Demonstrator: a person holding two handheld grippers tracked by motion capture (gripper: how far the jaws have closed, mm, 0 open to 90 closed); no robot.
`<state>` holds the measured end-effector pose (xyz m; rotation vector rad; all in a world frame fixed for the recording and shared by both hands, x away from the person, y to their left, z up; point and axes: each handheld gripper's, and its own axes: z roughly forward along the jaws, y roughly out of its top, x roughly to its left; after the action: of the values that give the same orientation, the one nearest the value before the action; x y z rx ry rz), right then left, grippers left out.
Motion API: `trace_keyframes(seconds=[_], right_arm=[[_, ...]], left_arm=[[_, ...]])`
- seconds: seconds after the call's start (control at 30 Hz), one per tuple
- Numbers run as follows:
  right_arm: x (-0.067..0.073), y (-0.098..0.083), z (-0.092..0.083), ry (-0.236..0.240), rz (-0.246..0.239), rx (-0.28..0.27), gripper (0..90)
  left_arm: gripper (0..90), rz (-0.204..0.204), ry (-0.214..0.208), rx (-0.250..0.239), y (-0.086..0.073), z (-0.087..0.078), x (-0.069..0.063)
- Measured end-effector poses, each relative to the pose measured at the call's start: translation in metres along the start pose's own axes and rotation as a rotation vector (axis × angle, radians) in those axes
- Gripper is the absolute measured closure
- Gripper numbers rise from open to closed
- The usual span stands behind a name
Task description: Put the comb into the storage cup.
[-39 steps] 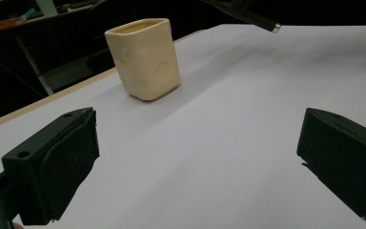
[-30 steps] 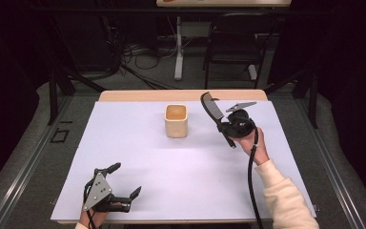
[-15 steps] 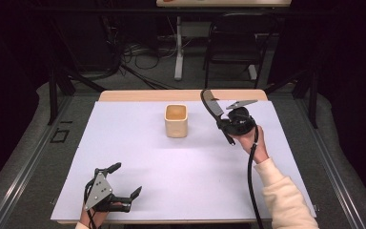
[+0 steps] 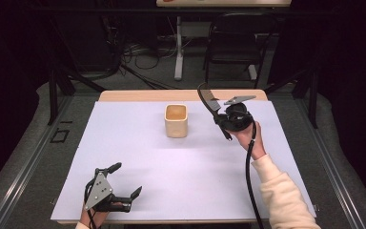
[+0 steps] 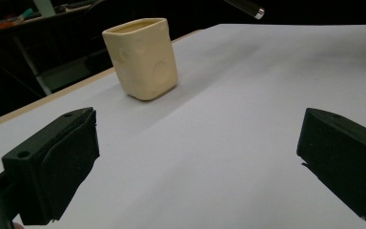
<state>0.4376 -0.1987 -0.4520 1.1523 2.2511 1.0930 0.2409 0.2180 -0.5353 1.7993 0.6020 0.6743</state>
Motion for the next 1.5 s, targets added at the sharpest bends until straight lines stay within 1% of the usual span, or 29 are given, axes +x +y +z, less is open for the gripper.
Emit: trace_keyframes(seconds=[0.1, 0.3, 0.57, 0.93, 1.17, 1.37, 1.5], right_arm=[[0.000, 0.002, 0.001, -0.001, -0.011, -0.004, 72.9], [0.001, 0.005, 0.004, -0.001, -0.012, -0.011, 72.9], [0.003, 0.011, 0.006, -0.002, -0.030, -0.026, 72.9], [0.006, 0.020, 0.008, 0.001, -0.043, -0.044, 72.8], [0.006, 0.027, 0.011, -0.003, -0.049, -0.052, 72.7], [0.007, 0.034, 0.014, -0.011, -0.065, -0.062, 72.8], [0.007, 0.037, 0.016, -0.013, -0.065, -0.070, 72.8]], left_arm=[[0.3, -0.001, -0.003, -0.001, 0.000, 0.000, 0.001], [0.3, -0.003, -0.002, -0.003, 0.000, 0.000, 0.001], [0.3, -0.005, -0.001, 0.001, -0.001, 0.000, 0.000], [0.3, -0.006, 0.000, 0.000, -0.001, 0.000, 0.001], [0.3, -0.003, 0.001, -0.001, -0.001, 0.000, 0.000], [0.3, -0.004, 0.001, -0.002, -0.001, 0.000, 0.001], [0.4, -0.002, 0.002, -0.003, 0.000, 0.000, 0.000]])
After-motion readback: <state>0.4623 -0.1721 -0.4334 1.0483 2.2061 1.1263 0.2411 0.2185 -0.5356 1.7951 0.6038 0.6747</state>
